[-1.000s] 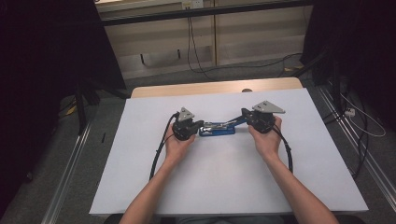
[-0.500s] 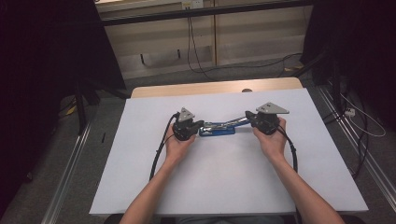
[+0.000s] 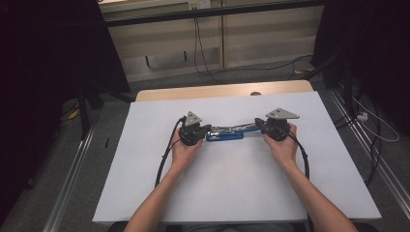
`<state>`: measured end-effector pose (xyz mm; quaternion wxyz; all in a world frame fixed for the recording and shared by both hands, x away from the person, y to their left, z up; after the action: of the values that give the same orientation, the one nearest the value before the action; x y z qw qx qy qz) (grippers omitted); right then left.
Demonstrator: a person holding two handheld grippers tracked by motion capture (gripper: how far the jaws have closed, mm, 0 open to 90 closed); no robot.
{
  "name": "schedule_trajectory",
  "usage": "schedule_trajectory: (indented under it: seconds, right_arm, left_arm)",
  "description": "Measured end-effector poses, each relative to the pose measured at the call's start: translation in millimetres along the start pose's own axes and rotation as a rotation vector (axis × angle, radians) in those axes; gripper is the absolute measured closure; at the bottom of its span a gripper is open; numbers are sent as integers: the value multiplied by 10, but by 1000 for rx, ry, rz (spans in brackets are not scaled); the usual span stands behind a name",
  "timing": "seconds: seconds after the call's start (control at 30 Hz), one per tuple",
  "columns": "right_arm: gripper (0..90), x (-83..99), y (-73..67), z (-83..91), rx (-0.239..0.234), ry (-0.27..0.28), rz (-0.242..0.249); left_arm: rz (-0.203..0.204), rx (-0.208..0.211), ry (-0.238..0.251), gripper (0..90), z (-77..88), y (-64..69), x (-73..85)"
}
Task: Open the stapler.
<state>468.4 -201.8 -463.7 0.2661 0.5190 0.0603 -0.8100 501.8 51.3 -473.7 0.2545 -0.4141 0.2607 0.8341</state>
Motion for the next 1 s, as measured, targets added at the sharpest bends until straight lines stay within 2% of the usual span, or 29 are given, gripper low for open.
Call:
schedule_trajectory:
  seconds: [0.17, 0.33, 0.4, 0.47, 0.7, 0.87, 1.0]
  right_arm:
    - [900, 25, -1, -7, -1, -1, 25]
    - [900, 48, 1, -12, -11, -1, 20]
    - [900, 39, 4, -7, -12, 1, 18]
    - [900, 37, 10, -6, -12, 8, 14]
    - [900, 43, 25, 9, -19, 24, 11]
    - [900, 30, 54, 38, -20, 34, 3]
    - [849, 36, 70, 54, -6, 47, -6]
  left_arm:
    - [8, 1, 0, 900, -1, -1, -1]
    - [5, -7, -3, 900, 0, 6, -1]
    - [-32, -32, -1, 900, -5, 19, -3]
    - [-40, -50, 5, 900, -14, 40, -1]
    - [-7, -18, 29, 900, 17, 53, -46]
    - [-12, -10, 34, 900, 26, 52, -50]
    - [3, 3, 48, 873, 43, 46, -53]
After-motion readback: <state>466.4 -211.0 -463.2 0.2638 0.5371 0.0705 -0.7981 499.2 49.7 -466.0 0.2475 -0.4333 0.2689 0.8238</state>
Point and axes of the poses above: each handheld gripper's, and its own axes: z roughly backward along the jaws, x roughly out of its underside, y roughly to its right, the point moved 5 cm from there along -z, roughly forward along the jaws, and after that the axes turned 13 degrees about z, right-handed, at the moved point
